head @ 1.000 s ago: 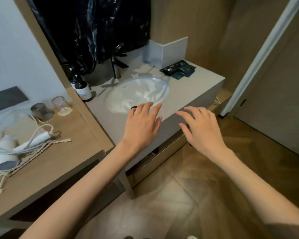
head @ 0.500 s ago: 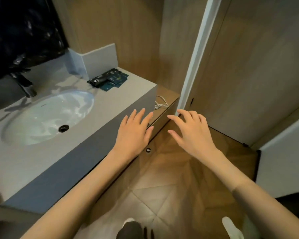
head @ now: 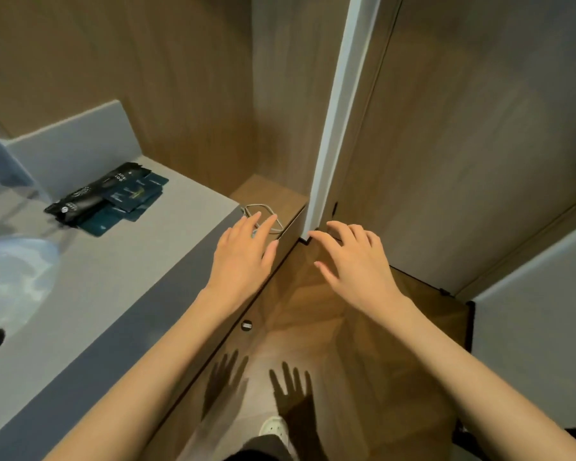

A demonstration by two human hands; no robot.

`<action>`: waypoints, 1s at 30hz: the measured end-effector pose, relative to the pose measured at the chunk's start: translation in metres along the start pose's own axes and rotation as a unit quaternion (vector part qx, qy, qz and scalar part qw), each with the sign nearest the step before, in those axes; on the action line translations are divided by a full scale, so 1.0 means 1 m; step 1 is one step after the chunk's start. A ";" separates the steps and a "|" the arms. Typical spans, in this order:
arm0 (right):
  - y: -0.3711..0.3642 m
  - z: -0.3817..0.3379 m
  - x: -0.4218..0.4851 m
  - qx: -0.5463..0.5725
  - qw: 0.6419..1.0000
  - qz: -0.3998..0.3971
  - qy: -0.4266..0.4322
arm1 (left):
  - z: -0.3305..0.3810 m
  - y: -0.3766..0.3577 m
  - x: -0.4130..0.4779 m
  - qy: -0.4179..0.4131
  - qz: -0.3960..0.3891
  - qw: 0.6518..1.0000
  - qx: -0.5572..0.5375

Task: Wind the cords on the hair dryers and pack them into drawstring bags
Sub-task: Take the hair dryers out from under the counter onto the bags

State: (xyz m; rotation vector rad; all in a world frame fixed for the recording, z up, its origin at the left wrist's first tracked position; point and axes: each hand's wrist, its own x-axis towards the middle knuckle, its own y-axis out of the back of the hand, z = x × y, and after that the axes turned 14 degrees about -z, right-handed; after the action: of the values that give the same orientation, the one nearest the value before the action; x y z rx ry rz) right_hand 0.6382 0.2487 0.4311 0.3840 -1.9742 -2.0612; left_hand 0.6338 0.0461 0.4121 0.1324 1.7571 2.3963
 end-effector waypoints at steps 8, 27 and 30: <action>-0.022 0.064 0.116 0.026 0.999 -0.018 0.039 | -0.009 -0.025 0.121 0.034 -0.045 0.998 -0.002; -0.091 0.174 0.420 0.029 0.937 -0.167 0.304 | -0.031 -0.092 0.323 0.350 -0.071 0.929 -0.100; -0.111 0.168 0.456 0.033 0.921 -0.208 0.327 | -0.048 -0.103 0.335 0.385 -0.068 0.913 -0.117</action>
State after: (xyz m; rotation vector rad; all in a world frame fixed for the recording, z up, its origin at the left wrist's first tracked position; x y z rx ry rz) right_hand 0.1517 0.2432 0.3222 1.4035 -1.6283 -1.7277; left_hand 0.3052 0.0938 0.2902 -1.0632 1.5962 2.7145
